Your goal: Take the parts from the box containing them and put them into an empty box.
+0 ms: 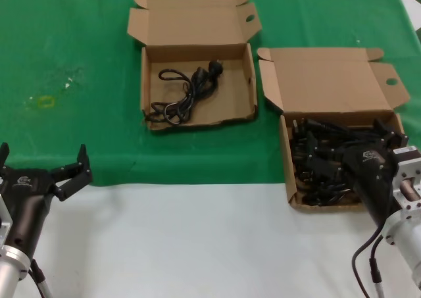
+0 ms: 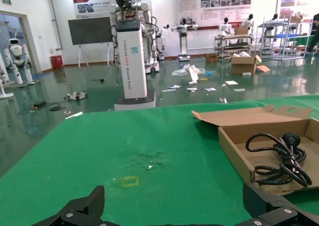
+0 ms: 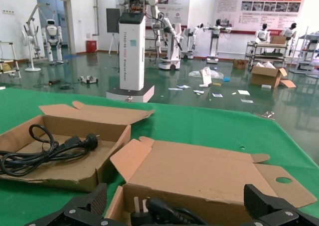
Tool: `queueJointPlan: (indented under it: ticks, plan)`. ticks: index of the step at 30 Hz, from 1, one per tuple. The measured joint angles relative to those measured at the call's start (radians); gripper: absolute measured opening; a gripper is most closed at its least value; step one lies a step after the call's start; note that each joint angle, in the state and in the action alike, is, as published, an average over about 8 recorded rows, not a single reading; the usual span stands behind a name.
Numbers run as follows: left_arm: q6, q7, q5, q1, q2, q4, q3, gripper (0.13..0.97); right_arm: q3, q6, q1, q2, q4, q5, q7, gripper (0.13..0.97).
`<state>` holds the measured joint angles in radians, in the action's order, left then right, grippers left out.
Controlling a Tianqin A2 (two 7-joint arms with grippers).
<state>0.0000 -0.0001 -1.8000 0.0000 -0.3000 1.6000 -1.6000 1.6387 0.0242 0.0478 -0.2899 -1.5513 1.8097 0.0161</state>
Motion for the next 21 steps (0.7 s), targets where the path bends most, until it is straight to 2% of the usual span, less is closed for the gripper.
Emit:
queueJointPlan:
  ticks: [21]
  plan:
    - [0.0,0.0,0.0,0.0,0.0,0.0,0.0,0.966,0.0,0.0,0.0,0.0,0.0,0.0,0.0,0.966]
